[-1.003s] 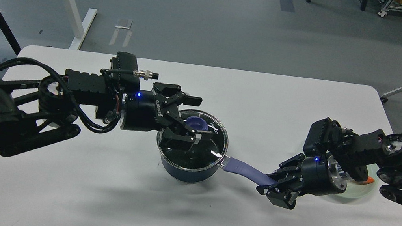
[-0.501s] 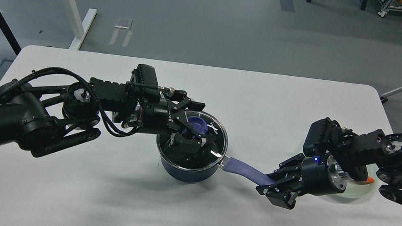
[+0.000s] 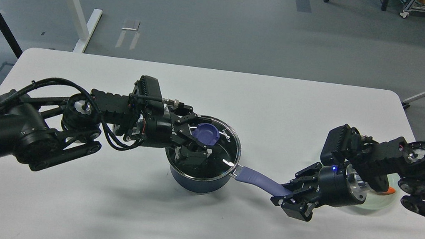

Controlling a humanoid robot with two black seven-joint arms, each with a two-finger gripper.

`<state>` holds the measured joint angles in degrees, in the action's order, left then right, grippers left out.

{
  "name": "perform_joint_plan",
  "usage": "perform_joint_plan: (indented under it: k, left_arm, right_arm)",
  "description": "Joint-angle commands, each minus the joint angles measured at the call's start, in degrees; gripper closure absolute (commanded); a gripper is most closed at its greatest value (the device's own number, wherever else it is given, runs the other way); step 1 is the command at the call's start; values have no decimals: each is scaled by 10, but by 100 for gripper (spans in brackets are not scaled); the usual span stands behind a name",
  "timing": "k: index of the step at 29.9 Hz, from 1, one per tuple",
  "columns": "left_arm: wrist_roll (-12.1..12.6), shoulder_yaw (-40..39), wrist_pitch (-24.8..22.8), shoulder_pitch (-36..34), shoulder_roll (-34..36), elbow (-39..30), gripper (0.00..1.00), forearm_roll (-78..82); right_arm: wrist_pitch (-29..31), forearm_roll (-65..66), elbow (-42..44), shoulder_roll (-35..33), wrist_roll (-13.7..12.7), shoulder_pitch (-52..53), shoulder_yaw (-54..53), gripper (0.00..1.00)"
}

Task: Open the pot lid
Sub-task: 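Reach the left gripper over the pot and grasp the lid's purple knob, then lift the glass lid off the pot with the left gripper, moving it aside, then lower the glass lid onto the table beside the pot with the left gripper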

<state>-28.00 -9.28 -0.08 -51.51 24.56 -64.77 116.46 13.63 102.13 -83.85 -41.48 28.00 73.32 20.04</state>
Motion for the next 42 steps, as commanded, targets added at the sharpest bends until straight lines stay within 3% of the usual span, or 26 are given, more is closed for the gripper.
perform_joint_plan:
  k: [1, 3, 5, 11, 16, 23, 27, 31, 42]
  left_arm:
    - [0, 0, 5, 4, 3, 0, 60, 1]
    - [0, -1, 5, 3, 4, -2, 70, 1]
    - [0, -5, 7, -1, 10, -5, 73, 0]
    - [0, -8, 7, -21, 58, -29, 73, -6]
    - [0, -8, 18, -37, 146, -47, 71, -52]
    - [0, 27, 74, 1, 289, -48, 71, -58]
    - [0, 79, 147, 43, 336, -46, 70, -66]
    - [0, 118, 193, 71, 345, -38, 70, -97]
    - [0, 123, 199, 105, 311, 23, 67, -101]
  right_arm:
    - [0, 0, 0, 0, 0, 1, 0, 68]
    - [0, 0, -1, 0, 0, 1, 0, 68]
    - [0, 0, 0, 0, 0, 1, 0, 68]
    - [0, 0, 0, -1, 0, 1, -1, 68]
    - [0, 0, -1, -1, 0, 1, 0, 68]
    - [0, -1, 0, -1, 0, 1, -1, 68]
    - [0, -1, 0, 0, 0, 1, -1, 68]
    - [0, -1, 0, 0, 0, 1, -1, 68]
    - [0, -1, 0, 0, 0, 1, -1, 68]
